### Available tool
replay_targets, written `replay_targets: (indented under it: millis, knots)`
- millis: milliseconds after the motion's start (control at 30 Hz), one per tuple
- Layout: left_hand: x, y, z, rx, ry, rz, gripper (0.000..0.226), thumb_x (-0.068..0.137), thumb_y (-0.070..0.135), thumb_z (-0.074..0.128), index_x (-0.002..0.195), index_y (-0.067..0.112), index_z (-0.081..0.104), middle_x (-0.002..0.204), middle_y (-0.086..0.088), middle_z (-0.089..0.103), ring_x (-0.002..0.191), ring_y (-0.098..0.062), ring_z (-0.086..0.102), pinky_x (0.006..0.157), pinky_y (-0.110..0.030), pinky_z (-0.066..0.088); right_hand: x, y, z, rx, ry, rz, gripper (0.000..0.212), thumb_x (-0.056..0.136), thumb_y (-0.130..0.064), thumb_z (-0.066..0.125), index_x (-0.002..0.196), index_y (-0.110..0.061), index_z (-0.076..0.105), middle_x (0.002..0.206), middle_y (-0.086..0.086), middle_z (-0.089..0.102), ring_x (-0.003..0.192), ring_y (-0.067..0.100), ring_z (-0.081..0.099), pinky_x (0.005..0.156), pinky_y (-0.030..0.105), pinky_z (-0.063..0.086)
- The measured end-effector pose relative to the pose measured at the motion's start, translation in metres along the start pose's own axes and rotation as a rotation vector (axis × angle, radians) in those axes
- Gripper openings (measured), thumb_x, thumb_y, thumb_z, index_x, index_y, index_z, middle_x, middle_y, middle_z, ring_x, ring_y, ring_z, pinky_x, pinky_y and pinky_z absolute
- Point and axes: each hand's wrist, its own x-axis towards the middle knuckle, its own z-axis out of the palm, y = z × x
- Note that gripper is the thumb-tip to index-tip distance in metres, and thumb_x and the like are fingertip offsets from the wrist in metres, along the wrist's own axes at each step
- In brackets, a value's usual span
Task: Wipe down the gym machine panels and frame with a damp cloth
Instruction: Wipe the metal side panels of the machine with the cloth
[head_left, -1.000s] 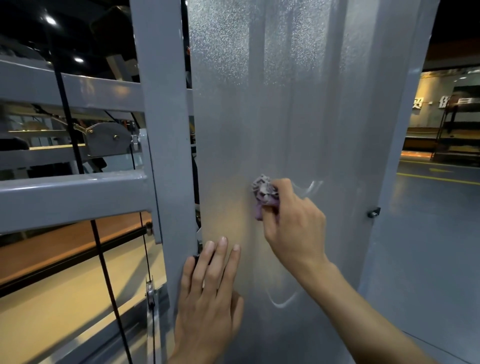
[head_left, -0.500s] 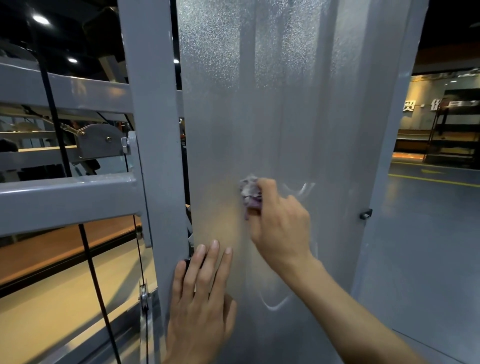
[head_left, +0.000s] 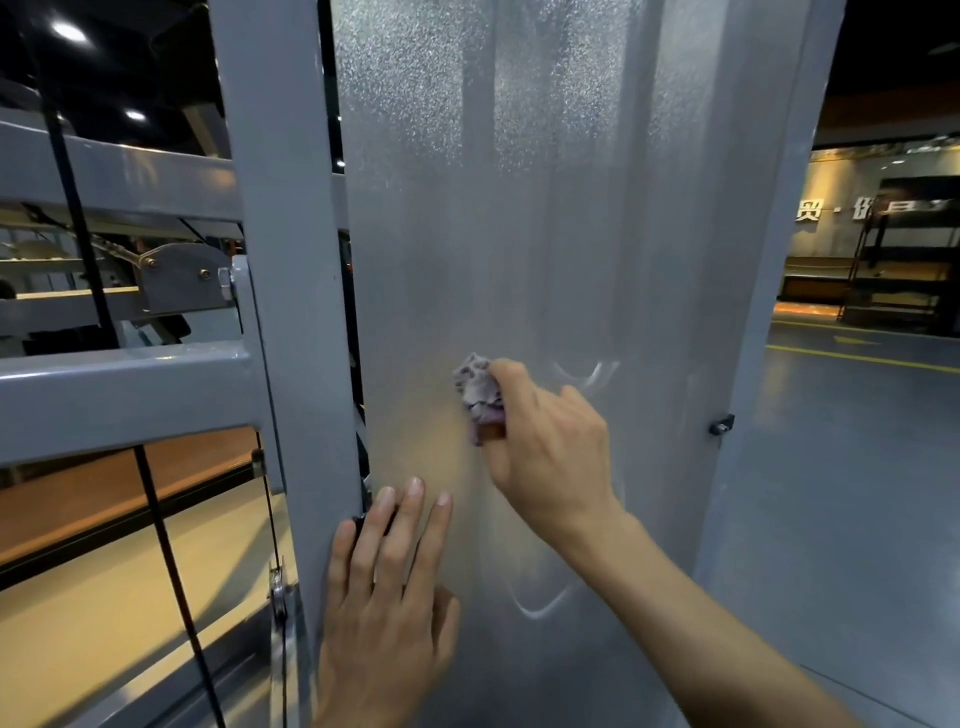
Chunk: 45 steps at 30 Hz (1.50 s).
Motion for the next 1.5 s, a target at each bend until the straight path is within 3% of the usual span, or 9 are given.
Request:
replay_targets:
  millis: [167, 333, 567, 767, 867, 967, 1167, 1367, 1500]
  knots:
    - [0.0, 0.0, -0.001, -0.018, -0.002, 0.002, 0.082, 0.077, 0.025, 0.048, 0.158, 0.018, 0.037, 0.17, -0.005, 0.022, 0.16, -0.025, 0.013, 0.13, -0.048, 0.009, -0.009, 0.042, -0.01, -0.07, -0.022, 0.268, 0.026, 0.076, -0.026, 0.046, 0.103, -0.023, 0.043, 0.059, 0.0, 0.064, 0.049, 0.034, 0.054, 0.055, 0.028, 0.021]
    - [0.0, 0.0, 0.0, -0.014, 0.01, 0.007, 0.081, 0.077, 0.025, 0.049, 0.157, 0.018, 0.038, 0.17, -0.006, 0.022, 0.16, -0.024, 0.011, 0.13, -0.048, 0.007, -0.003, 0.007, -0.001, -0.007, -0.015, 0.028, 0.034, 0.076, -0.021, 0.052, 0.11, -0.019, 0.048, 0.069, -0.001, 0.065, 0.06, 0.026, 0.061, 0.052, 0.033, 0.04]
    - [0.001, 0.001, 0.0, -0.013, 0.031, -0.004, 0.077, 0.079, 0.021, 0.046, 0.156, 0.017, 0.041, 0.166, -0.008, 0.031, 0.158, -0.027, 0.018, 0.129, -0.048, 0.01, -0.007, 0.05, -0.012, -0.053, -0.038, 0.279, 0.027, 0.076, -0.021, 0.052, 0.101, -0.024, 0.042, 0.06, -0.002, 0.064, 0.048, 0.034, 0.052, 0.054, 0.028, 0.02]
    - [0.001, 0.001, 0.002, -0.004, 0.051, 0.004, 0.078, 0.078, 0.021, 0.048, 0.156, 0.017, 0.041, 0.168, -0.006, 0.026, 0.16, -0.024, 0.013, 0.13, -0.048, 0.009, -0.006, 0.032, -0.007, -0.048, -0.043, 0.038, 0.03, 0.074, -0.022, 0.054, 0.103, -0.022, 0.046, 0.065, -0.003, 0.064, 0.057, 0.024, 0.053, 0.051, 0.03, 0.035]
    - [0.002, 0.001, 0.001, 0.002, 0.055, 0.01, 0.076, 0.079, 0.02, 0.046, 0.155, 0.016, 0.041, 0.17, -0.005, 0.023, 0.16, -0.024, 0.013, 0.13, -0.048, 0.009, -0.009, 0.065, -0.012, -0.061, -0.049, 0.239, 0.035, 0.074, -0.018, 0.059, 0.103, -0.026, 0.041, 0.062, -0.002, 0.066, 0.051, 0.034, 0.054, 0.052, 0.028, 0.028]
    - [0.001, 0.001, 0.001, 0.006, 0.05, 0.006, 0.077, 0.079, 0.02, 0.047, 0.156, 0.016, 0.04, 0.171, -0.004, 0.019, 0.16, -0.024, 0.013, 0.13, -0.048, 0.009, -0.013, 0.07, -0.012, 0.062, -0.079, 0.368, 0.03, 0.081, -0.019, 0.05, 0.105, -0.03, 0.035, 0.072, -0.007, 0.071, 0.057, 0.039, 0.059, 0.054, 0.035, 0.039]
    - [0.0, 0.001, 0.004, 0.002, 0.049, -0.001, 0.077, 0.08, 0.022, 0.046, 0.156, 0.017, 0.039, 0.169, -0.007, 0.024, 0.16, -0.025, 0.013, 0.129, -0.049, 0.01, -0.011, 0.063, -0.012, -0.069, -0.082, 0.133, 0.029, 0.076, -0.02, 0.048, 0.105, -0.021, 0.044, 0.062, -0.005, 0.065, 0.058, 0.022, 0.047, 0.054, 0.026, 0.025]
    - [0.0, 0.001, 0.004, 0.015, 0.043, -0.001, 0.078, 0.08, 0.022, 0.046, 0.157, 0.017, 0.039, 0.168, -0.008, 0.026, 0.157, -0.028, 0.018, 0.129, -0.05, 0.01, -0.011, 0.1, -0.025, -0.045, -0.123, 0.461, 0.033, 0.087, -0.002, 0.061, 0.11, -0.019, 0.044, 0.06, -0.022, 0.042, 0.06, 0.043, 0.059, 0.056, 0.037, 0.03]
    - [-0.001, 0.002, 0.004, 0.019, 0.05, -0.001, 0.077, 0.08, 0.022, 0.046, 0.157, 0.017, 0.038, 0.169, -0.008, 0.025, 0.16, -0.026, 0.014, 0.129, -0.05, 0.01, -0.013, 0.079, -0.017, -0.025, -0.104, 0.203, 0.032, 0.078, -0.012, 0.055, 0.105, -0.023, 0.042, 0.062, -0.007, 0.062, 0.051, 0.032, 0.053, 0.055, 0.028, 0.026]
